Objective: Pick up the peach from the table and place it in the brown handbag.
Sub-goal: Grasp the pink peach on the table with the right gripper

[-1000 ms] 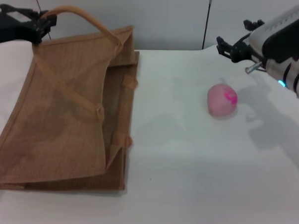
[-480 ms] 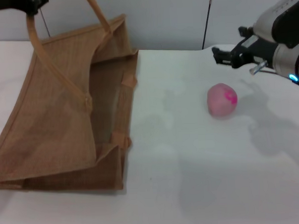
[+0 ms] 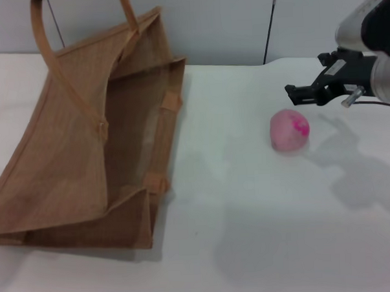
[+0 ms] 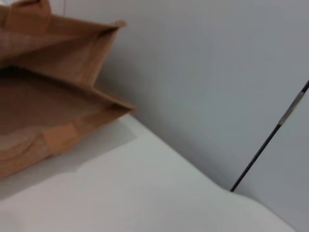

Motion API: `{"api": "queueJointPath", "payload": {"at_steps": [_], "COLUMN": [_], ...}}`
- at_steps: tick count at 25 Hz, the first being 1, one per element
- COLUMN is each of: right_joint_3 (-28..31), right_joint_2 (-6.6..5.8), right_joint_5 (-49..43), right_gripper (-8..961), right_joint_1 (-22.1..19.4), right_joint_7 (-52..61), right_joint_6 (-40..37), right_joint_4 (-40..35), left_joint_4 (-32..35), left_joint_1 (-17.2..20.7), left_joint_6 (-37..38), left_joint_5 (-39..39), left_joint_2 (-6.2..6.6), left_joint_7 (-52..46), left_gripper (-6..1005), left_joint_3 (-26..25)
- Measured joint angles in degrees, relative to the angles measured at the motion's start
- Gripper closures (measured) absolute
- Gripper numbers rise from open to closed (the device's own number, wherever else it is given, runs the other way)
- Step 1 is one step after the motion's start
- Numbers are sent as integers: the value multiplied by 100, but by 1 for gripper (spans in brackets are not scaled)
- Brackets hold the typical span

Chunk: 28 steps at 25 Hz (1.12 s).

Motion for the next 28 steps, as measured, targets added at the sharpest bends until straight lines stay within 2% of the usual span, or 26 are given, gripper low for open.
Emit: {"api": "queueJointPath", "payload": {"at_steps": [4,8,14,24,28], "right_joint_3": [48,12,-27,-36,-87], "right_joint_2": [-1,0,10,16,24], "right_joint_5": [-10,-15,21,50,142], "right_gripper": [76,71,70,70,70], "right_joint_1": [43,169,737,829,973], "right_joint_7": [2,15,86,86,86], "right_joint_6": [441,570,606,480,332], "right_joint_4": [-98,196,1204,1417,1744], "left_joint_4": [157,310,322,324,327], "left_joint_1": [-11,-48,-85,-156,-167], "left_joint_6": [-53,-61,-76,-76,-65], "left_joint_5": [1,0,0,-3,-6], "left_joint_2": [7,3,-5,-20,-18], "left_joint_7": [-54,-100,-109,-111,-121], "left_gripper": [874,874,874,874,874], "left_joint_3": [-1,47,119,207,309]}}
